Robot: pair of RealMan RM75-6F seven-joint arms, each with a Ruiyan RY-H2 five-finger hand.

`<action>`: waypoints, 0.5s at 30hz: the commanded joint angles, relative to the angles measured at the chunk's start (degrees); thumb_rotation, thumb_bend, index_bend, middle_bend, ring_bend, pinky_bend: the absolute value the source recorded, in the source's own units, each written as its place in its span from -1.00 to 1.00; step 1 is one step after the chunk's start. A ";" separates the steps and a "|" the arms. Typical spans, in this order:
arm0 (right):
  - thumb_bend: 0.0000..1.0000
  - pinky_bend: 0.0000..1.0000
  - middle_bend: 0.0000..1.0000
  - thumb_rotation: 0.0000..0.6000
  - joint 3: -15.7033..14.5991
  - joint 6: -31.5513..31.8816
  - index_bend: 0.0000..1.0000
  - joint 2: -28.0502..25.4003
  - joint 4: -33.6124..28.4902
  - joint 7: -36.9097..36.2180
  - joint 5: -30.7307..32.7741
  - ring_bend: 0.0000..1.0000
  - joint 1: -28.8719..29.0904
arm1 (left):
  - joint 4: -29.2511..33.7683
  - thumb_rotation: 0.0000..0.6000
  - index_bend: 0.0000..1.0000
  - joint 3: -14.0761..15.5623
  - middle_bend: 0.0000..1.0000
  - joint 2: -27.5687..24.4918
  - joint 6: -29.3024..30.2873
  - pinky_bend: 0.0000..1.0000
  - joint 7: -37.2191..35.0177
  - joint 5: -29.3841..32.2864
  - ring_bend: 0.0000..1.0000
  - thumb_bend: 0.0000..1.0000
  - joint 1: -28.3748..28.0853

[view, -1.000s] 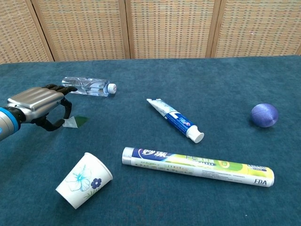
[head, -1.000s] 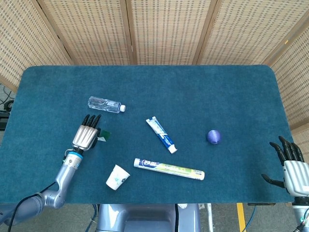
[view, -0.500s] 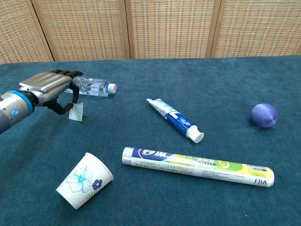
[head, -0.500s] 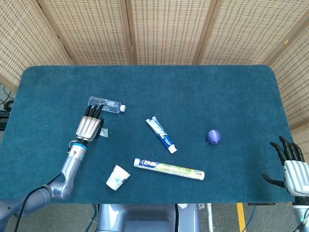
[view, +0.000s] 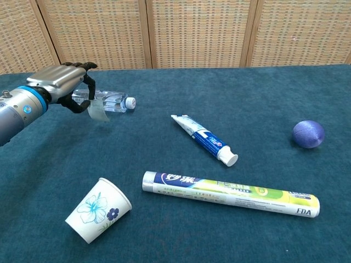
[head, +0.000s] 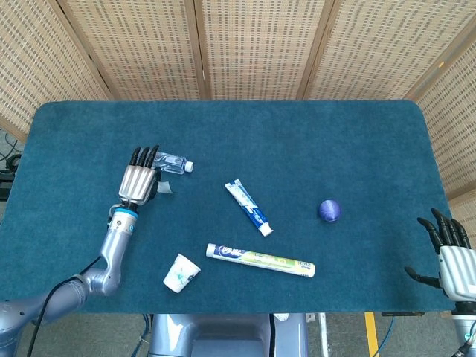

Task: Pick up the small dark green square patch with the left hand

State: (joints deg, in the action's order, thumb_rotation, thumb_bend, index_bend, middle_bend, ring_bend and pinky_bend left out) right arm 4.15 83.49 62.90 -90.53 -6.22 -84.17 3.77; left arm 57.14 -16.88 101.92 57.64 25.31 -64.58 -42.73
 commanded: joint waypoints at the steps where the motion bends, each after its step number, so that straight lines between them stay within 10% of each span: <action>1: -0.74 -1.00 -1.00 1.00 0.05 -0.11 -0.75 0.07 0.05 0.05 0.11 -1.00 0.06 | 2.44 1.00 0.27 -0.96 -1.00 -1.39 1.85 -1.00 -1.30 -0.90 -1.00 0.06 -0.14; 8: -0.74 -1.00 -1.00 1.00 0.09 -0.13 -0.75 0.13 0.06 0.28 0.15 -1.00 0.10 | 14.36 1.00 0.18 -1.29 -1.00 -7.32 8.58 -1.00 -3.94 -4.24 -1.00 -0.05 2.74; 15: -0.74 -1.00 -1.00 1.00 0.07 0.21 -0.75 -0.07 -0.28 0.82 0.14 -1.00 -0.09 | 31.47 1.00 -0.67 2.93 -1.00 -17.44 15.03 -1.00 -1.80 -5.72 -1.00 -0.42 10.38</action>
State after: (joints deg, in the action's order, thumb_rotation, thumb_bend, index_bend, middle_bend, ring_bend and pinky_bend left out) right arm 4.23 83.69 62.83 -90.80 -5.41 -84.03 3.69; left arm 81.50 -16.23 89.78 69.24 22.35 -69.41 -36.41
